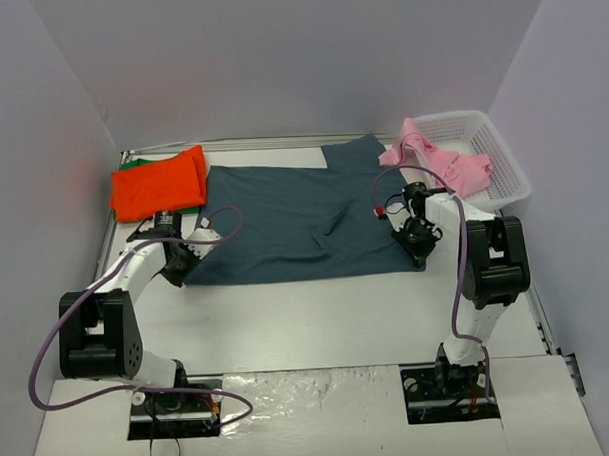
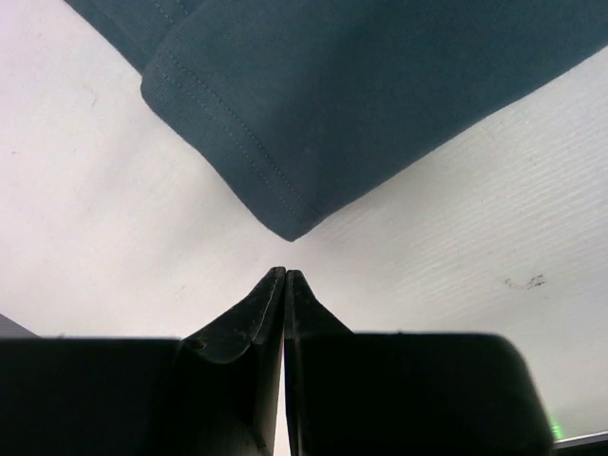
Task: Fold and stack the t-shirts
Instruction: Fold the flattened tshirt in 1/3 of the way
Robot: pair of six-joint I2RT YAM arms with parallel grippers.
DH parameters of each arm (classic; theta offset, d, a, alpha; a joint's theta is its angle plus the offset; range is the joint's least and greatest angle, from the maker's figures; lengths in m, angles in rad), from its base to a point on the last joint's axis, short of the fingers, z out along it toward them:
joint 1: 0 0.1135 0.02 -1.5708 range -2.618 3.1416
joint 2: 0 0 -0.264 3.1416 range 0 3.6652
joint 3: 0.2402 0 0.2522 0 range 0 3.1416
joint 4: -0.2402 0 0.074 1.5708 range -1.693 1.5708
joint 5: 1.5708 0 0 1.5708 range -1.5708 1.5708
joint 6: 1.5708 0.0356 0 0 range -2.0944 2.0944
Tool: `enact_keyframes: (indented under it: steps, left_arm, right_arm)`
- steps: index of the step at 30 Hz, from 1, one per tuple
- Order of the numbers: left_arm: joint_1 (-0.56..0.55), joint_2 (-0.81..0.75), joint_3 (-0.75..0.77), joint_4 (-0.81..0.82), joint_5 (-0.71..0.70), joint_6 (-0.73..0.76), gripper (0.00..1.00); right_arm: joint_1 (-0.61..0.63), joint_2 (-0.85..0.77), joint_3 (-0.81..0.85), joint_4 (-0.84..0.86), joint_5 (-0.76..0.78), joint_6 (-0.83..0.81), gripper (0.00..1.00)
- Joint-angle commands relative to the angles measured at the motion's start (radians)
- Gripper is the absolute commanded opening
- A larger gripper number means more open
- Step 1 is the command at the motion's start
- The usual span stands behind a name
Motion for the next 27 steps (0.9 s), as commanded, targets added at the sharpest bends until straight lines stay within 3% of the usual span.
enact_keyframes:
  steps: [1,11,12,14,16,17,24,27]
  left_arm:
    - [0.010,-0.070,0.010,-0.054,-0.013,0.038,0.02]
    - [0.010,-0.142,-0.007,-0.084,0.017,0.058,0.03]
    - [0.012,-0.135,-0.010,-0.079,0.017,0.058,0.07]
    - [0.012,-0.100,-0.010,-0.077,0.056,0.058,0.25]
    - [0.010,-0.086,-0.007,-0.077,0.065,0.060,0.29]
    - [0.012,-0.080,-0.010,-0.074,0.077,0.060,0.37]
    - [0.012,-0.041,-0.005,-0.036,0.102,0.069,0.50]
    - [0.012,-0.014,0.010,-0.030,0.103,0.070,0.50]
  right_arm:
    - [-0.013,-0.039,-0.035,-0.083,0.031,-0.014,0.00]
    - [-0.015,-0.077,-0.049,-0.098,0.020,-0.019,0.00]
    - [-0.015,-0.073,-0.047,-0.098,0.017,-0.019,0.00]
    - [-0.015,-0.059,-0.044,-0.097,0.007,-0.014,0.00]
    - [-0.015,-0.054,-0.044,-0.097,0.004,-0.014,0.00]
    - [-0.015,-0.053,-0.044,-0.098,0.004,-0.014,0.00]
    - [-0.015,-0.042,-0.035,-0.100,-0.003,-0.008,0.00]
    - [-0.013,-0.033,-0.032,-0.097,-0.009,-0.004,0.00]
